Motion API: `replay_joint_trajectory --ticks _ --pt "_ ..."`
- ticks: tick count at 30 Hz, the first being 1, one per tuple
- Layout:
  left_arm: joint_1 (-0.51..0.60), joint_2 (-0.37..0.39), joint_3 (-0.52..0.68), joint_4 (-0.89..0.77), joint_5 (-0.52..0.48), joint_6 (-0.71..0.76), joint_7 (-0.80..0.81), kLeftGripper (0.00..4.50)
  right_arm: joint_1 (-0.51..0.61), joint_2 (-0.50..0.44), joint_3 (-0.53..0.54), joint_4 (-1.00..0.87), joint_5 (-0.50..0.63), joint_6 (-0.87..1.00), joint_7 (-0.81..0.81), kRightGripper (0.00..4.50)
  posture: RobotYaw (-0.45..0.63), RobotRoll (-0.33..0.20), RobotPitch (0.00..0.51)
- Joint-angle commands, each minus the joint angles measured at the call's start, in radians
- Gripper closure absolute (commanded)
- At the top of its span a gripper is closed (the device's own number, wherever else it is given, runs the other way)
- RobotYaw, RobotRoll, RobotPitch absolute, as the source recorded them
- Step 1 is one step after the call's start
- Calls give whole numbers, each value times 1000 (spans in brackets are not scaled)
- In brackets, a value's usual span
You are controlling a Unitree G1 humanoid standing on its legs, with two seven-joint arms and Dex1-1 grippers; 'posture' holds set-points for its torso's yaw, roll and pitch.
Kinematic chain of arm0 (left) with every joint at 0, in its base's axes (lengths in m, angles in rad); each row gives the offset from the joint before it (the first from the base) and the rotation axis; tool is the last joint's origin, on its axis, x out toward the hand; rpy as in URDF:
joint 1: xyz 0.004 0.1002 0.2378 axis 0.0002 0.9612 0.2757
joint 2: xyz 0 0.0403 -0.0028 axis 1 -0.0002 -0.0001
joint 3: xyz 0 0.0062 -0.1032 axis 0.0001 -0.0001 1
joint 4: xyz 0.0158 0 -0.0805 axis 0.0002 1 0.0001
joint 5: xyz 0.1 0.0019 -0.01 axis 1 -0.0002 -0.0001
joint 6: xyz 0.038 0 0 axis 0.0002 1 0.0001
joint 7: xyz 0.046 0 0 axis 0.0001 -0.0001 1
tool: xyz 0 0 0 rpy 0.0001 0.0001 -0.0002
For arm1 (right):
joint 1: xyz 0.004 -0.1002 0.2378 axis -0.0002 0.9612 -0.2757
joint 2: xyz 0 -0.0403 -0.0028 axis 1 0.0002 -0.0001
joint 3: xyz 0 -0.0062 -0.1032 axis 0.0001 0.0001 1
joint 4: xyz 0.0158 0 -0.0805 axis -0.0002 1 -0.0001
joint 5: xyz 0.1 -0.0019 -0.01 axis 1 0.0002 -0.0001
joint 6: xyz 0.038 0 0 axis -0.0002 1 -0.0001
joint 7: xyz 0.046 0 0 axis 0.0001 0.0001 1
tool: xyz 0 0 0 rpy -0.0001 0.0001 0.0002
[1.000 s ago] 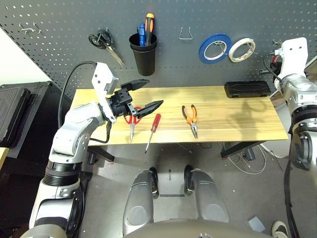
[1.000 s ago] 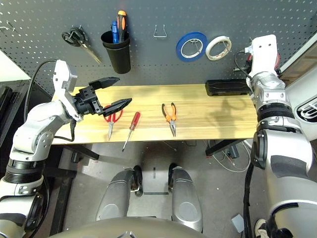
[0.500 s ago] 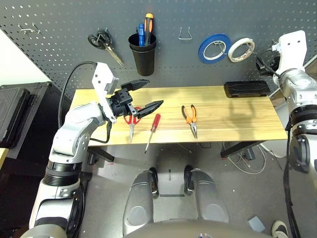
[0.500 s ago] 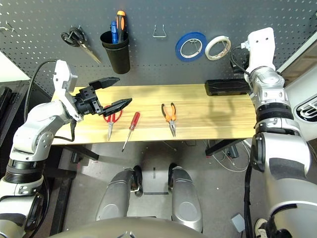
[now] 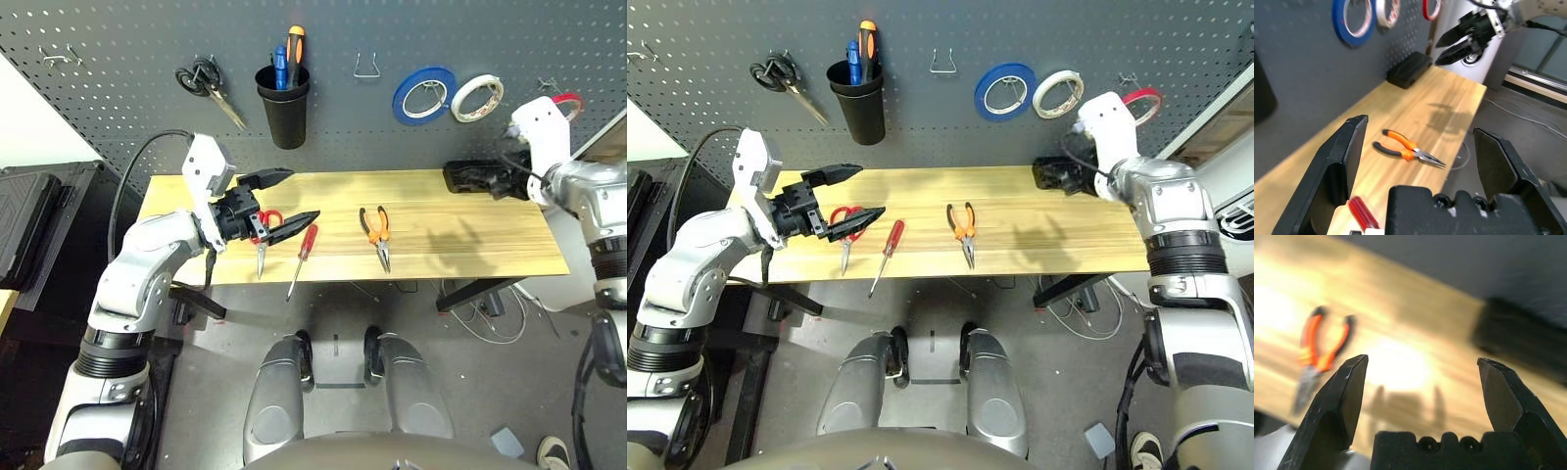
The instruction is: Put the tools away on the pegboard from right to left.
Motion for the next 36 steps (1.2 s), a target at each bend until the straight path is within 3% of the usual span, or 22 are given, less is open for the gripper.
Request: replay_joint_trajectory --ticks 1,7,18,24,36 --pt "6 -5 -29 -10 12 2 -3 0 -17 74 31 56 -16 25 -46 28 34 0 233" --pt "-4 -4 -41 -4 8 3 -10 0 -53 203 15 124 -17 82 -146 28 38 0 267" --pt "34 20 -22 -16 -2 5 -21 0 -80 466 -19 242 -67 163 -491 28 40 0 291" --pt "52 30 -21 -32 -12 11 -21 0 -90 526 -57 264 -66 177 -613 28 39 0 302" --pt "48 26 -23 -49 -16 30 -11 0 -117 552 -125 400 -60 75 -704 28 52 0 299"
